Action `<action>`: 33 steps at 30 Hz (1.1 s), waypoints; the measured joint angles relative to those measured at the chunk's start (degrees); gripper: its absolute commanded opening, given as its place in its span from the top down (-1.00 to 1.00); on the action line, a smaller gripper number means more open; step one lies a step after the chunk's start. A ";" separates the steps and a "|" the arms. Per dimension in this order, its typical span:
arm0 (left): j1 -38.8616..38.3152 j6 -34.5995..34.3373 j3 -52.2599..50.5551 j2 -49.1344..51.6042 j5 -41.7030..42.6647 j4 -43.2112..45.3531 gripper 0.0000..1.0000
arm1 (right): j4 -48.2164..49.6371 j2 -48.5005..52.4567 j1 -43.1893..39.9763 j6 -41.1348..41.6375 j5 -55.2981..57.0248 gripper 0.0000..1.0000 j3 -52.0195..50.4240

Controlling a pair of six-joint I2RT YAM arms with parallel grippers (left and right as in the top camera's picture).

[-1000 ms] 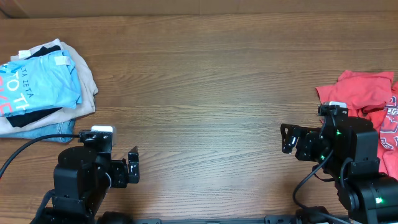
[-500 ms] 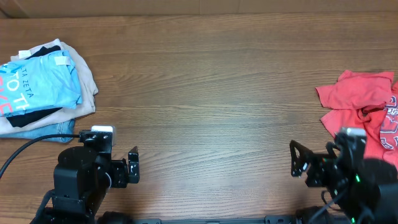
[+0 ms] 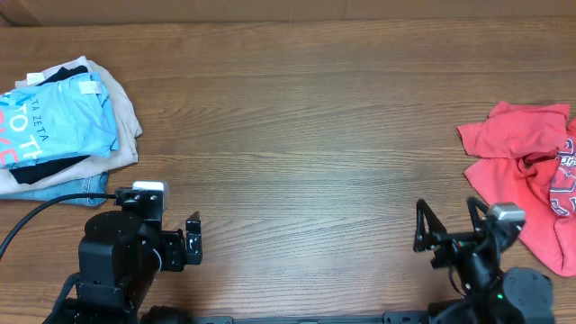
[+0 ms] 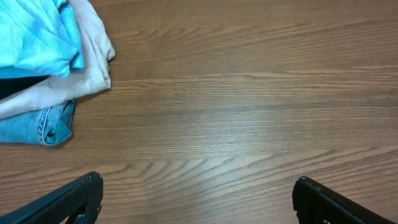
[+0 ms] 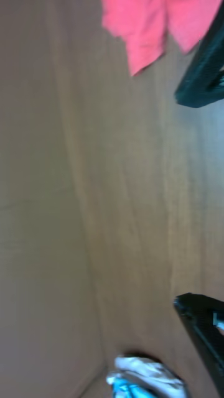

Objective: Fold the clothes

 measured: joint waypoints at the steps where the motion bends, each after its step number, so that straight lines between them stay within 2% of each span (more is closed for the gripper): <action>1: 0.00 0.00 -0.02 0.00 0.00 0.00 -1.00 | 3.04 -0.87 0.00 -0.02 -0.20 -1.00 -2.08; 4: 0.00 0.00 -0.13 0.02 0.00 -0.04 -0.99 | 13.38 -3.15 0.00 -0.07 -1.27 -1.00 -9.05; 16: 0.00 0.00 -0.22 0.04 0.00 -0.13 -1.00 | 41.57 -5.40 0.00 -2.10 -1.51 -1.00 -27.32; 23: 0.00 0.02 -0.22 0.04 0.00 -0.11 -1.00 | 38.14 -5.55 0.00 -9.97 -0.35 -1.00 -29.14; 26: 0.00 0.00 -0.24 0.04 0.00 -0.15 -1.00 | 34.51 -5.53 0.00 -11.56 0.09 -1.00 -29.16; 33: 0.00 0.00 -0.24 0.04 0.00 -0.15 -1.00 | 34.56 -5.53 0.00 -13.03 0.44 -1.00 -29.16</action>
